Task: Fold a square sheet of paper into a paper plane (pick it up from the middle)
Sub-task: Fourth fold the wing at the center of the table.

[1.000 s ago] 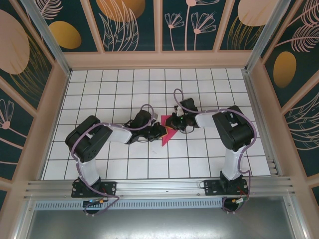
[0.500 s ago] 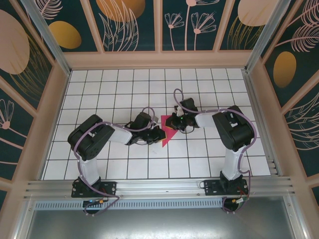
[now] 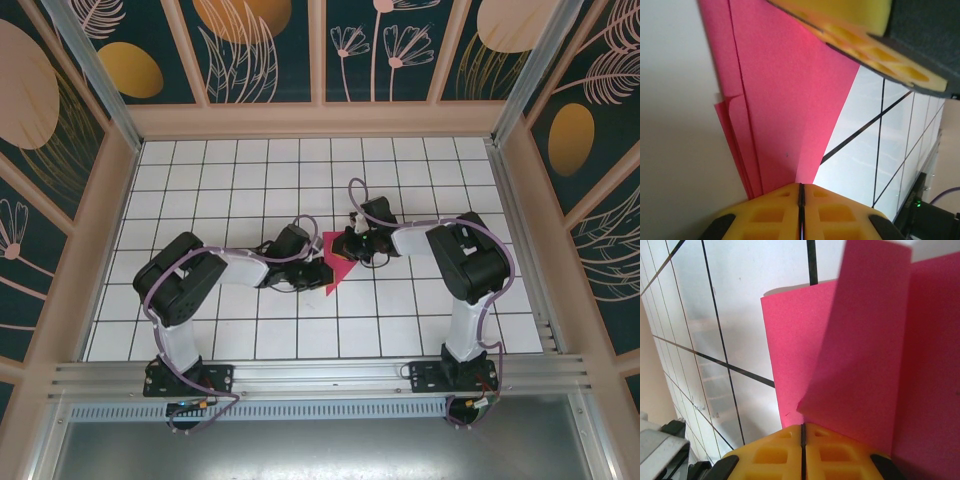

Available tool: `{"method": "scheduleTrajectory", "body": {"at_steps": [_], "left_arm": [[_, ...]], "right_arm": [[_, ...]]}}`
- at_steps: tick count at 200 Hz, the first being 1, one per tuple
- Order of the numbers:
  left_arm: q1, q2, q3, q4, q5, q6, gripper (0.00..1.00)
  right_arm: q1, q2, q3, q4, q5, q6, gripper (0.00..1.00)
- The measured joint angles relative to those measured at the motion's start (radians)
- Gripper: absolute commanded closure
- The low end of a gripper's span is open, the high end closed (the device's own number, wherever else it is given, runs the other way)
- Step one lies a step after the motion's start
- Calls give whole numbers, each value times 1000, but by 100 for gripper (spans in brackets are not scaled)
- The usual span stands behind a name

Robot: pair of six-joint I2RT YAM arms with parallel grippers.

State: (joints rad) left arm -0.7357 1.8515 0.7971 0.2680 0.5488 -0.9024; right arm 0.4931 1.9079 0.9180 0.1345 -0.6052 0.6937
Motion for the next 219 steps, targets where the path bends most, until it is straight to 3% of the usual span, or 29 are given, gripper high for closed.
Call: {"method": "scheduleTrajectory", "body": {"at_steps": [107,152,219], "left_arm": [[-37,-67,-93,26,-2,-7,89],[-58,-148,-142,-79,-1,-7,90],[-63,-353,-154,-137,-122,-57,91]], "right_arm": [[1,0,0,-2,0,0,91],[3,-1,0,-1,3,2,91],[28,-56,-113,135,70,130,91]]}}
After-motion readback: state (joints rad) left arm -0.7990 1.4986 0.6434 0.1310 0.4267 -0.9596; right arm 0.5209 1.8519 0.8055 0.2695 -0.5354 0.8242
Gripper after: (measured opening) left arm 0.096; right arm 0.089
